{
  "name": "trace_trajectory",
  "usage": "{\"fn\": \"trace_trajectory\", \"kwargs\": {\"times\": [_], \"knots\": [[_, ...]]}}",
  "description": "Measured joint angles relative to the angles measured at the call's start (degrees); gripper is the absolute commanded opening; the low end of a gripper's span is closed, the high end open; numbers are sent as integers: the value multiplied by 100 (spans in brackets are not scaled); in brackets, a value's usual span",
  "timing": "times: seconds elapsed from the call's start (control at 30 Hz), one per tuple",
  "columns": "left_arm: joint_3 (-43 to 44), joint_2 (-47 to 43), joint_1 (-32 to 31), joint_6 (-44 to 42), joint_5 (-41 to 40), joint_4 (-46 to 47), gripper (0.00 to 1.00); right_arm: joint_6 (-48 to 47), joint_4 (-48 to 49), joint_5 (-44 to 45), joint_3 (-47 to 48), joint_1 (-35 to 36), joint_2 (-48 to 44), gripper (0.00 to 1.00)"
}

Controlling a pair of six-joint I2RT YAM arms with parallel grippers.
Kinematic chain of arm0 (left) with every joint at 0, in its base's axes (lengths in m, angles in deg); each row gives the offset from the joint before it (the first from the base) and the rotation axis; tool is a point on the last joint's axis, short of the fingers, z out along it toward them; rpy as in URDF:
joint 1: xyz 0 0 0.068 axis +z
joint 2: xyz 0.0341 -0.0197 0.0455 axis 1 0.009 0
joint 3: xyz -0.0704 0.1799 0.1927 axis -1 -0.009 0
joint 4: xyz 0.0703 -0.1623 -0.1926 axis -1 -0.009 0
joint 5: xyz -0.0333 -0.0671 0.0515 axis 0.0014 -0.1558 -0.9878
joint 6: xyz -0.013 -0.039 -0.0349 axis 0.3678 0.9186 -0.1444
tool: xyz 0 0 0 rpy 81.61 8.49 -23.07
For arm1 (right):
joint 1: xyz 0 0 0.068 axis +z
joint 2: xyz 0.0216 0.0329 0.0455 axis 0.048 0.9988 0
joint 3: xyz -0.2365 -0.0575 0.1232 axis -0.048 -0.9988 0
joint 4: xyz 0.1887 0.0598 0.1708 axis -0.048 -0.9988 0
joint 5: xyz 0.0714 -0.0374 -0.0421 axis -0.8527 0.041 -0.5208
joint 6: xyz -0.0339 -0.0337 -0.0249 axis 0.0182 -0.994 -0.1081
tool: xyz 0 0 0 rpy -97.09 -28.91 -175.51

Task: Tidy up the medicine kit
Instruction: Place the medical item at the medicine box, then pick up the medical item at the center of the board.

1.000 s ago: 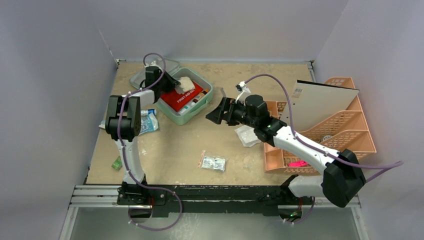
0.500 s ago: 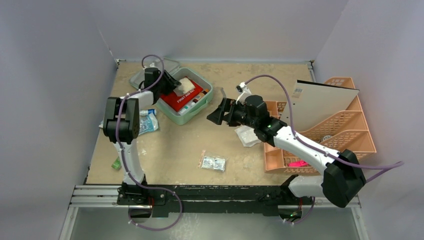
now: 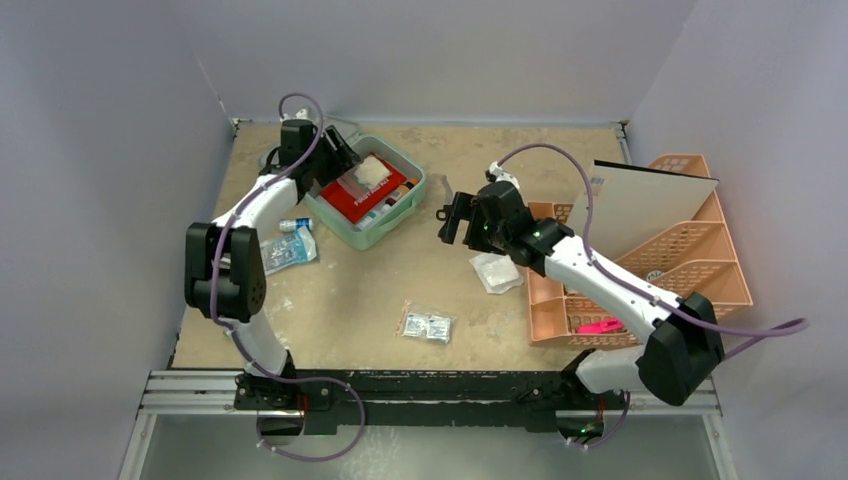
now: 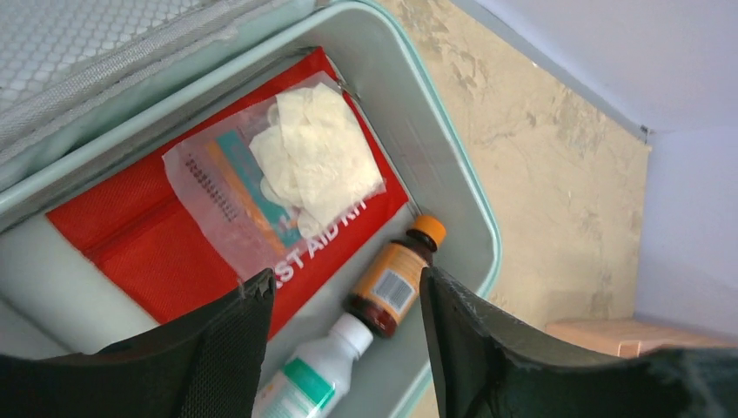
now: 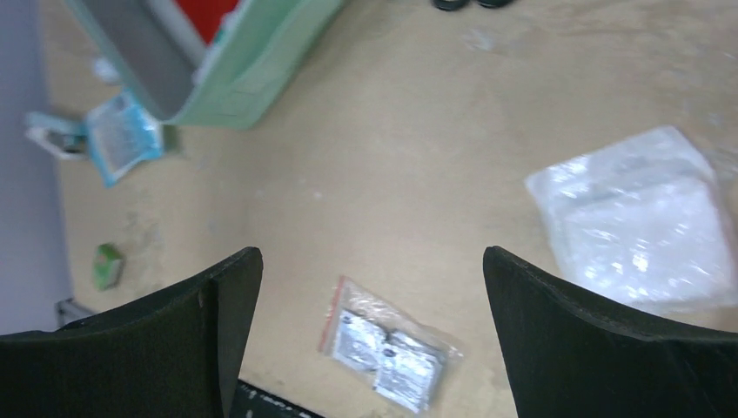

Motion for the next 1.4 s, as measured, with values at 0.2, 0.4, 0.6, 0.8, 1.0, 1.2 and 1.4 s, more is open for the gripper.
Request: {"fn": "trace_trajectory", "kwargs": {"times": [0.2,0.4,0.6,0.8,1.0,1.2,1.4], "knots": [[275,-839,-31,-776,197,-986,69,-37,-1003,800,256,0,667,96],[181,-1947,-33,-1530,815,-1847,73,-157,-1394,1263,343,0,1316,90],[-739,-2973,-35,-2133,1259,-2581,75,-271,-1467,1530,433,0,1792,78],[-1386,-3320,-35,-2632,1276,-3189,77,-570,-1316,1443,424,-2,2249,69],[-1460,-3519,-35,-2804,1279,-3283,78,-1279,-621,870,212,4,2310,67],[-1460,-3571,-35,-2855,1250,-3285,78,-2083,-26,107,63,317,2269,64],[-1462,-3676,-35,-2881,1106,-3294,79,-2570,125,-267,334,1032,2297,55]]}}
